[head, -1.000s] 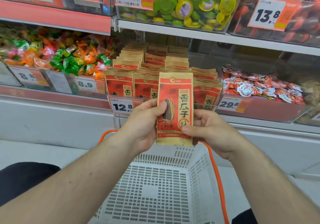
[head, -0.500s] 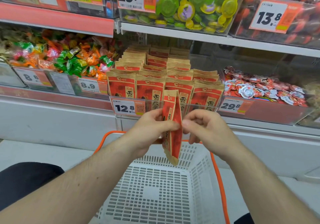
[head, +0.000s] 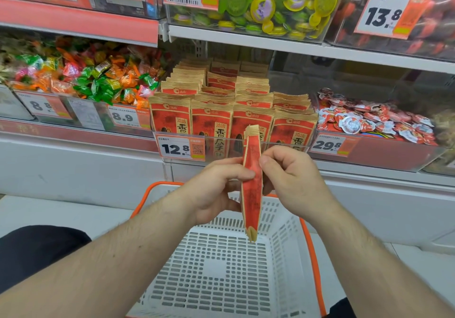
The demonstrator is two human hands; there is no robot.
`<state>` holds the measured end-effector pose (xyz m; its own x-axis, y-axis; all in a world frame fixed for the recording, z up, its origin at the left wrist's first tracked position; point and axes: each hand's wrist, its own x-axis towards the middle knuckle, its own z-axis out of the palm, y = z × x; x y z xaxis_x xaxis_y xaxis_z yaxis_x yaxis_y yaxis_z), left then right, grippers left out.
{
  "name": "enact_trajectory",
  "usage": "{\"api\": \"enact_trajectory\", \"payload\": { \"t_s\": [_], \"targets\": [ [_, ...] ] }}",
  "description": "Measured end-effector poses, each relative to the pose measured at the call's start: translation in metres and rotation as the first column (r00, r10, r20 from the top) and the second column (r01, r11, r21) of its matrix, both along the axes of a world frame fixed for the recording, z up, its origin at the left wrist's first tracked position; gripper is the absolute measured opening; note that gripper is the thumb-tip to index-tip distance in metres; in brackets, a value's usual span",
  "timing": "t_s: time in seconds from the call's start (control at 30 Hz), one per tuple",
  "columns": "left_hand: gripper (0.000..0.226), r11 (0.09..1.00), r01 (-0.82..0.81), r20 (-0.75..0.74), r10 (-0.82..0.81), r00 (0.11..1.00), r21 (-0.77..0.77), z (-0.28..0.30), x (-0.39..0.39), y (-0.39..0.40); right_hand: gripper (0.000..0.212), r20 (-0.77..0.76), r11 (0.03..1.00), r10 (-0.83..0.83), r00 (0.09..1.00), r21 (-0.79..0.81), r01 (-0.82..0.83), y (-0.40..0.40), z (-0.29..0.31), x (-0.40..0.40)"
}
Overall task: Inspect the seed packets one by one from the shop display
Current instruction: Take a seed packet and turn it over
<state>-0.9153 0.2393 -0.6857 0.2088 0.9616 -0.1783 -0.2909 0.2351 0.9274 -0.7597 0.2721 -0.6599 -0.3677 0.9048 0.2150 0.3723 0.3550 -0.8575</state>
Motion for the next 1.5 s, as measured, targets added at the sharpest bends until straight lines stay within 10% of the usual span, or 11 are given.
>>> {"api": "enact_trajectory", "payload": {
  "t_s": [0.4, 0.7, 0.83, 1.0, 1.2, 1.5],
  "targets": [
    [0.019, 0.995, -0.080, 0.111, 0.086, 0.990, -0.054, 0.009, -0.002, -0.002, 0.018, 0.228, 0.930, 0.329, 0.916, -0.246, -0.273, 0.000, 0.011, 0.018],
    [0.058, 0.990, -0.086, 0.181, 0.105, 0.978, -0.107, 0.008, 0.000, -0.004, 0.047, 0.224, 0.953, 0.264, 0.938, -0.212, -0.217, 0.001, -0.003, 0.013],
    [0.043, 0.988, -0.128, 0.178, 0.142, 0.974, -0.086, 0.002, 0.002, -0.003, 0.042, 0.332, 0.985, 0.159, 0.930, -0.115, -0.128, 0.002, -0.007, 0.010],
    [0.045, 0.992, -0.086, 0.273, 0.109, 0.956, -0.093, 0.001, -0.005, 0.001, 0.023, 0.011, 0.990, -0.096, 0.995, -0.100, 0.097, 0.011, -0.001, 0.014],
    [0.038, 0.997, 0.001, 0.370, 0.029, 0.928, -0.079, -0.003, -0.008, 0.002, 0.012, -0.099, 0.974, 0.033, 0.994, -0.218, -0.054, 0.006, 0.001, 0.013],
    [0.026, 0.987, -0.157, -0.174, 0.150, 0.973, -0.027, 0.002, 0.001, 0.000, 0.017, 0.106, 0.994, -0.105, 0.989, -0.008, 0.106, 0.005, -0.009, 0.008]
  ]
}}
